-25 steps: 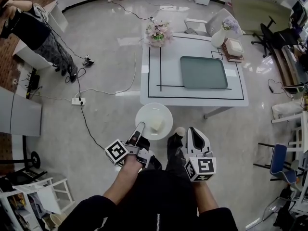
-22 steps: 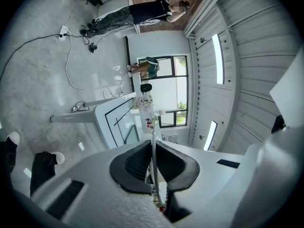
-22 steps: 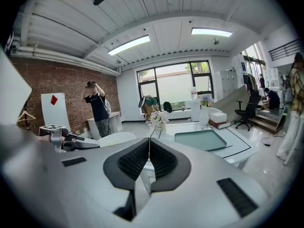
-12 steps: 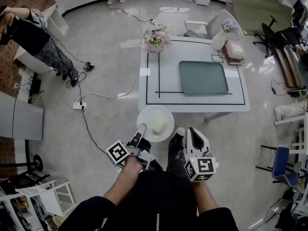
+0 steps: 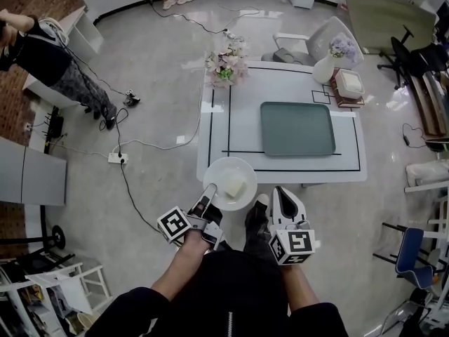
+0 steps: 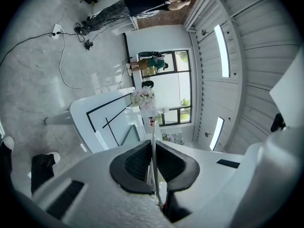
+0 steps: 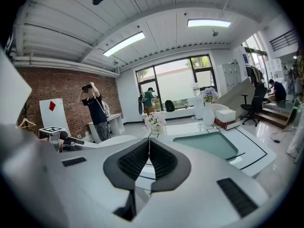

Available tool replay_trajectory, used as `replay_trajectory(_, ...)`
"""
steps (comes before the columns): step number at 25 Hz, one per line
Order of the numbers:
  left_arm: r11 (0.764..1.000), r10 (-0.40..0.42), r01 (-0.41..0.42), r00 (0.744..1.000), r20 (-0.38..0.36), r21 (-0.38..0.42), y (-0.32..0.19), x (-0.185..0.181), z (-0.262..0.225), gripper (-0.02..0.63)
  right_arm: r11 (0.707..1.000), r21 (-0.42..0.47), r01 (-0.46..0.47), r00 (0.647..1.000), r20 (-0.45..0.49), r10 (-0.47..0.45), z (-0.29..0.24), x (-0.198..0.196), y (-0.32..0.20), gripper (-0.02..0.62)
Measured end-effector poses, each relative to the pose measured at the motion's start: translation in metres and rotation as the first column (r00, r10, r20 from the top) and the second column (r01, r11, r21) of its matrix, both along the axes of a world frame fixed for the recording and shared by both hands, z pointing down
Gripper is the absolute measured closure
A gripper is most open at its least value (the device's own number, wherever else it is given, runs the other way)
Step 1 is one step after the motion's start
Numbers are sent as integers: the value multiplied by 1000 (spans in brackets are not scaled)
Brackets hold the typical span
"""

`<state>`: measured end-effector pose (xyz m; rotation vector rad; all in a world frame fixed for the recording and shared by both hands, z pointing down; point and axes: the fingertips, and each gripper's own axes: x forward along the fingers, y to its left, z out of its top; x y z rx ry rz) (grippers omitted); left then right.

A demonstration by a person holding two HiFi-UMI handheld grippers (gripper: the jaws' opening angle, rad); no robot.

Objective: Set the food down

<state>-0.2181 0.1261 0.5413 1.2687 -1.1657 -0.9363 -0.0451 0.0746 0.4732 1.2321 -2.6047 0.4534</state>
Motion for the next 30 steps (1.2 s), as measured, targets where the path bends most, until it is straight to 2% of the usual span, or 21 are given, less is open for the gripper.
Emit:
replay_trajectory(10,1000,-23,23,1000,12,6,-89,16,-13,586,998,-10,58,998,14,-58,-7,9,-95,584)
replay_trajectory(15,999,-35,36,999,26,-21,-135,33,-10,586,997,-4,81,997,14,-81,-11,26,-143,584)
replay_trajectory(19,998,-51,51,999,10,-25,-172,53,-5,584,996,3,95,996,2,-95,-9,49,-176,584)
replay_trajectory(24,999,-38,38,999,26,-5,-209,76,-5,586,997,-6,82,997,2,-82,-4,76,-210,584)
replay_trajectory(30,1000,1,-1,1000,28,-23,-239,91,-5,586,998,-32,54,998,11,-54,2,86,-230,584)
